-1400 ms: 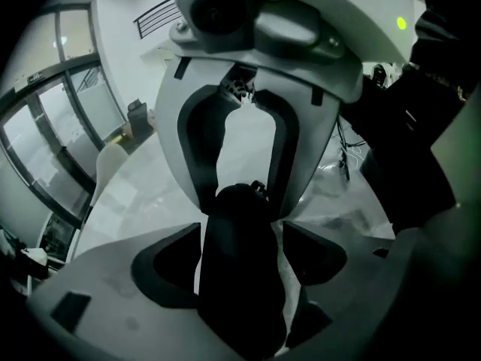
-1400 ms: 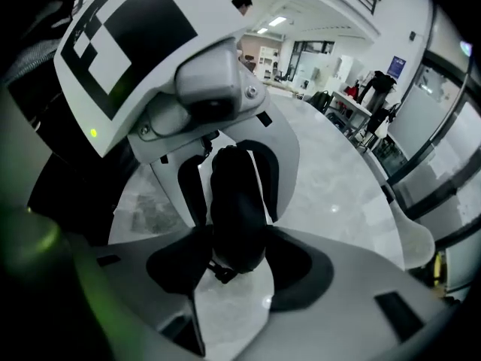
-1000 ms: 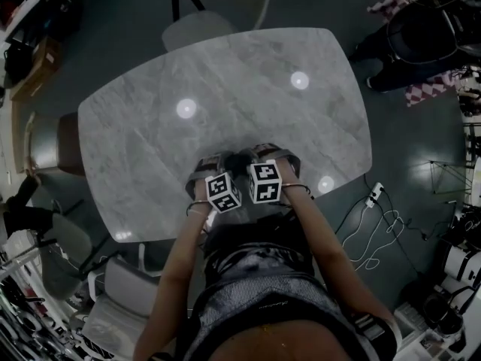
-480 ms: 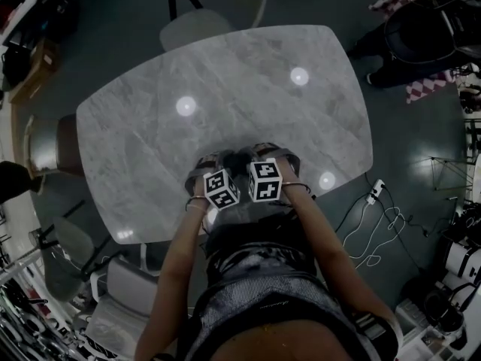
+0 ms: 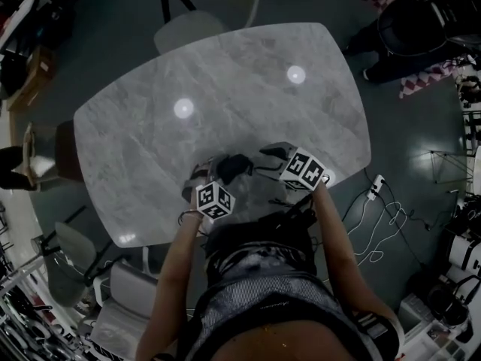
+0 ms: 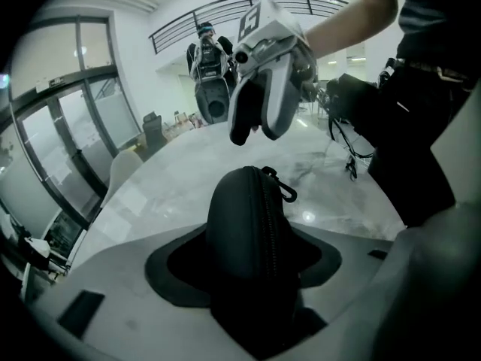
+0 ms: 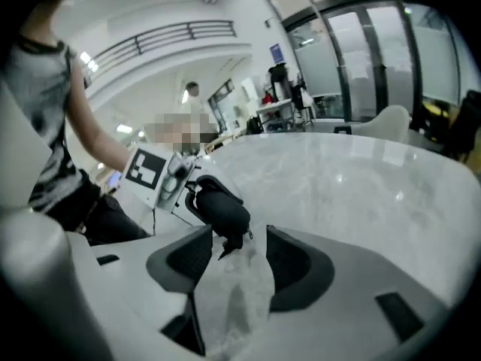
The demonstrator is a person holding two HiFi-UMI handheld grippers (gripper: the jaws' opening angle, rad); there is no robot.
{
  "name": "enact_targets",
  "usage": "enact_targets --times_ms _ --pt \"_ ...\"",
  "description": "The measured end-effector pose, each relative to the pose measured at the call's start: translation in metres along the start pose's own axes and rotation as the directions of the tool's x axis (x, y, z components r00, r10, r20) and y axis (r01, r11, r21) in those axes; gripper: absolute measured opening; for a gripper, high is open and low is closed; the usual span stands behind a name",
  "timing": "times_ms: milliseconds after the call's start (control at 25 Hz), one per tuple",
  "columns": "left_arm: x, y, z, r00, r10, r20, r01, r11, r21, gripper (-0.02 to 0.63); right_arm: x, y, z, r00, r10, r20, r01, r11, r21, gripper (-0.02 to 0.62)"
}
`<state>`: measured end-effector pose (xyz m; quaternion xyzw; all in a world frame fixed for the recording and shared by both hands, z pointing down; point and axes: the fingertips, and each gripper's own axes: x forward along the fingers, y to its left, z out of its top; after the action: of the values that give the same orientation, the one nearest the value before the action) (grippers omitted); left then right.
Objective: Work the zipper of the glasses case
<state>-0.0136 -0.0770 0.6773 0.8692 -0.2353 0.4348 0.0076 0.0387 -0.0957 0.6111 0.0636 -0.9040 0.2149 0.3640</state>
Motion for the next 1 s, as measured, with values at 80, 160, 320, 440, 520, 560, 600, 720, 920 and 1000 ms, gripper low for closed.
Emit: enact_targets --times_ms 80,160,320,440,520,560,600,720,920,1000 --pt "-0.009 -0.003 0.008 0.998 0.029 0.049 -0.029 0.999 0.014 0.265 -0.011 0.005 0.003 0.995 0.053 0.085 -0.061 0.994 0.095 0.27" --pt "-0.019 -0.004 0.017 0.993 0.059 0.099 -0.064 0.997 0.046 0.265 -0.017 0.013 0.006 0.985 0.114 0.133 -0.133 0.98 0.146 0.27" --pt "-0.041 -0.003 0.032 0.974 0.113 0.198 -0.14 0.982 0.128 0.265 -0.02 0.025 0.013 0.959 0.23 0.168 -0.255 0.955 0.151 0.227" --pt "-0.061 -0.005 0.046 0.954 0.134 0.269 -0.185 0.967 0.174 0.265 -0.024 0.036 0.019 0.936 0.304 0.176 -0.325 0.94 0.103 0.218" --pt "-0.074 -0.008 0.055 0.938 0.143 0.315 -0.214 0.956 0.203 0.265 -0.027 0.043 0.024 0.916 0.354 0.189 -0.372 0.926 0.07 0.204" --pt "-0.079 -0.009 0.059 0.931 0.145 0.336 -0.227 0.948 0.221 0.265 -0.029 0.046 0.027 0.902 0.383 0.2 -0.402 0.913 0.063 0.196" --pt "-0.083 -0.01 0.062 0.923 0.145 0.356 -0.239 0.942 0.237 0.265 -0.031 0.048 0.029 0.885 0.416 0.21 -0.437 0.898 0.062 0.189" --pt "-0.091 -0.014 0.069 0.905 0.14 0.401 -0.263 0.927 0.268 0.265 -0.033 0.058 0.032 0.832 0.512 0.213 -0.535 0.843 0.065 0.179" --pt "-0.106 -0.024 0.081 0.875 0.122 0.468 -0.294 0.902 0.315 0.265 -0.043 0.079 0.031 0.717 0.668 0.199 -0.694 0.711 0.112 0.179" --pt "-0.11 -0.028 0.086 0.868 0.112 0.484 -0.298 0.897 0.327 0.265 -0.048 0.086 0.03 0.67 0.714 0.202 -0.741 0.658 0.134 0.179"
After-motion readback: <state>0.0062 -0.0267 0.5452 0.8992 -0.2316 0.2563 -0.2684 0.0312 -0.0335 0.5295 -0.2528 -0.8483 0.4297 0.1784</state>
